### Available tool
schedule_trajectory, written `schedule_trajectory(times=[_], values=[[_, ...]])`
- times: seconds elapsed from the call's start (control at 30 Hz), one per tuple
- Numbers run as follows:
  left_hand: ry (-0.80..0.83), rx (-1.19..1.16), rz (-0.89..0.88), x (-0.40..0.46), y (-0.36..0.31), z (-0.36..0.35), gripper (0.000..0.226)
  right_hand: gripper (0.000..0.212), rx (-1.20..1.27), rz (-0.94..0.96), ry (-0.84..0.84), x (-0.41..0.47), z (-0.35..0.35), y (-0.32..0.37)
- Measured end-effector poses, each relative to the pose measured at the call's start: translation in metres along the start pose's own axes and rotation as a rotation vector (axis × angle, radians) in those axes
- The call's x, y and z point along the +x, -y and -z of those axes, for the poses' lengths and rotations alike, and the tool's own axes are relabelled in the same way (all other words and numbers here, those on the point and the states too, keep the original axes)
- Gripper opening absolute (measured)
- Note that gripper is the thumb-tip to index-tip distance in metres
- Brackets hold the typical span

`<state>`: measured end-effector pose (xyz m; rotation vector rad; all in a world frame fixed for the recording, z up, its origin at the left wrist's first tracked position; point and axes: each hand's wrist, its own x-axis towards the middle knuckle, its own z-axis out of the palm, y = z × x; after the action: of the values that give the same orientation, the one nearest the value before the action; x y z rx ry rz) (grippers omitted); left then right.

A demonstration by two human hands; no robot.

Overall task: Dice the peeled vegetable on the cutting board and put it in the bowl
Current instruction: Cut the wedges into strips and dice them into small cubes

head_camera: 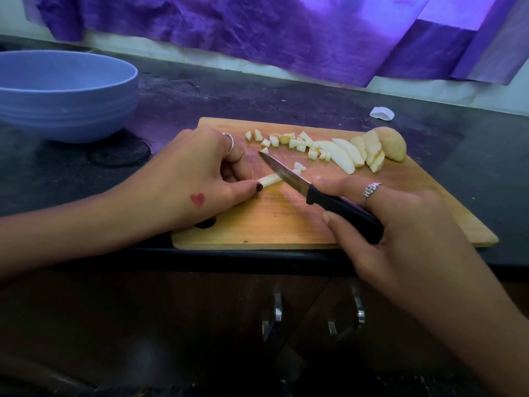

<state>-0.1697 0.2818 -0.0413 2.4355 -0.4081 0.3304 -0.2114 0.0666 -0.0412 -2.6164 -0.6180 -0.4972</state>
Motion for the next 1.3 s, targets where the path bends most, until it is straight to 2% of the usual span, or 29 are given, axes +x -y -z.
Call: schedule_trajectory(times=[0.23, 0.6, 0.77, 0.9, 0.97, 1.03, 1.2, 1.3], values=[[-0.038, 0.02, -0.028, -0.001, 0.0, -0.004, 0.023, 0.042, -0.036, -0.041, 0.169, 0.011, 0.007, 0.004], [-0.078, -0.004, -0.032, -0.003, -0.002, -0.007, 0.027, 0.033, -0.015, -0.066, 0.179, 0.003, 0.005, 0.005], [-0.001, -0.019, -0.075, -0.002, -0.004, -0.002, 0.021, 0.036, -0.089, -0.019, 0.179, 0.006, 0.003, 0.006], [0.048, 0.006, -0.082, -0.003, 0.001, 0.004, 0.01, 0.033, -0.131, 0.043, 0.052, 0.001, 0.007, -0.004], [0.05, 0.005, -0.08, -0.004, 0.003, 0.005, 0.011, 0.03, -0.052, 0.061, -0.047, -0.002, 0.006, -0.006], [0.046, -0.01, -0.079, -0.004, 0.004, 0.004, 0.014, 0.025, 0.02, 0.086, -0.075, -0.003, 0.005, -0.004], [0.041, -0.061, -0.084, -0.004, 0.004, 0.003, 0.013, 0.018, 0.056, 0.069, 0.031, 0.002, 0.003, 0.0], [0.034, -0.078, -0.081, -0.005, 0.003, 0.002, 0.016, 0.024, 0.018, 0.056, 0.131, 0.012, 0.003, 0.004]])
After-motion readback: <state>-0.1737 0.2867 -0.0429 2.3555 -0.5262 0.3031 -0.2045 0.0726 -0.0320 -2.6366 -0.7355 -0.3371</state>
